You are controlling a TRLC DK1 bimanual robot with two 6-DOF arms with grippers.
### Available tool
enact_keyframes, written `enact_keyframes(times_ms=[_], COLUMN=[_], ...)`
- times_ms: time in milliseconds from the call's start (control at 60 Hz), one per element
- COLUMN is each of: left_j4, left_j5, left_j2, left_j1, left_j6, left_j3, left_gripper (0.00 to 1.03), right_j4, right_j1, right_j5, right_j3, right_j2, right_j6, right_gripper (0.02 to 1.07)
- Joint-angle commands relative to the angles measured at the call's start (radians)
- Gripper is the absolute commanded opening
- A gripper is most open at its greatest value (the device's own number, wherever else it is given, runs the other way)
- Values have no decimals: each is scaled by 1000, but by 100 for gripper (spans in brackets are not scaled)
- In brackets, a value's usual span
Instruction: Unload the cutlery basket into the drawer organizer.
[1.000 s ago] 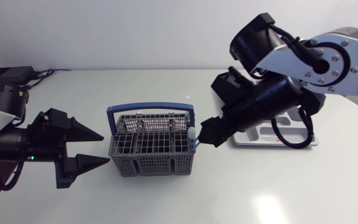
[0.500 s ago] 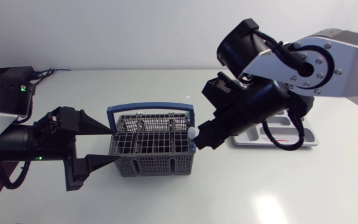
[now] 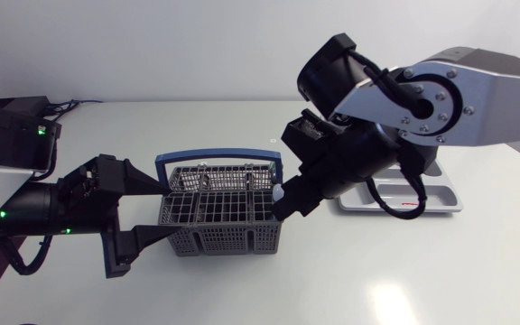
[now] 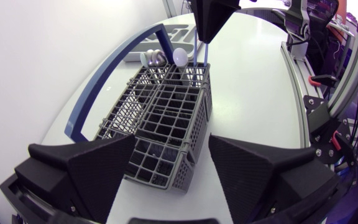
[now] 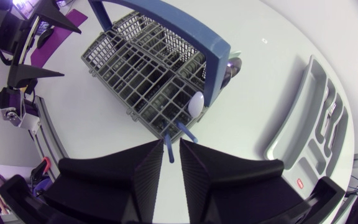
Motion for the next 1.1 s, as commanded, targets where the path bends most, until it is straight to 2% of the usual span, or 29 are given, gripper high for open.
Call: enact_keyframes(times_ms=[0,117,283,333,400,467,533,667,867,1083], left_j4=[10,15,23,26,38,55,70,86,110,129], left_j5=[0,0,0,0,0,0,0,0,0,0], left_j2=[-7,-9,-9,-9,-10,-10,-10,-10,-6,11], left_j1=[-3,-3,-1,0,2,7,8,8,8,8], left_j6=[-12,-10,-10,-10,-10,-10,-9,-9,-13,-15], left_j3=[-33,-38,-41,-44,-53,-62,-72,-81,-87,-87], left_gripper=[87,87,87,87,87,87,87,87,87,87], right_j4=[11,13,13,28,56,97,162,343,453,515], right_j1=[10,22,25,25,23,16,-1,-128,-279,-299], right_j5=[17,29,32,32,32,31,23,-136,-419,-548], right_j3=[-2,-6,-26,-48,-94,-154,-226,-397,-514,-560], right_j2=[9,-1,-54,-92,-156,-219,-287,-419,-428,-357], right_j6=[1,-4,-19,-32,-56,-99,-142,-271,-449,-633], right_gripper=[23,22,25,38,66,75,78,78,77,77])
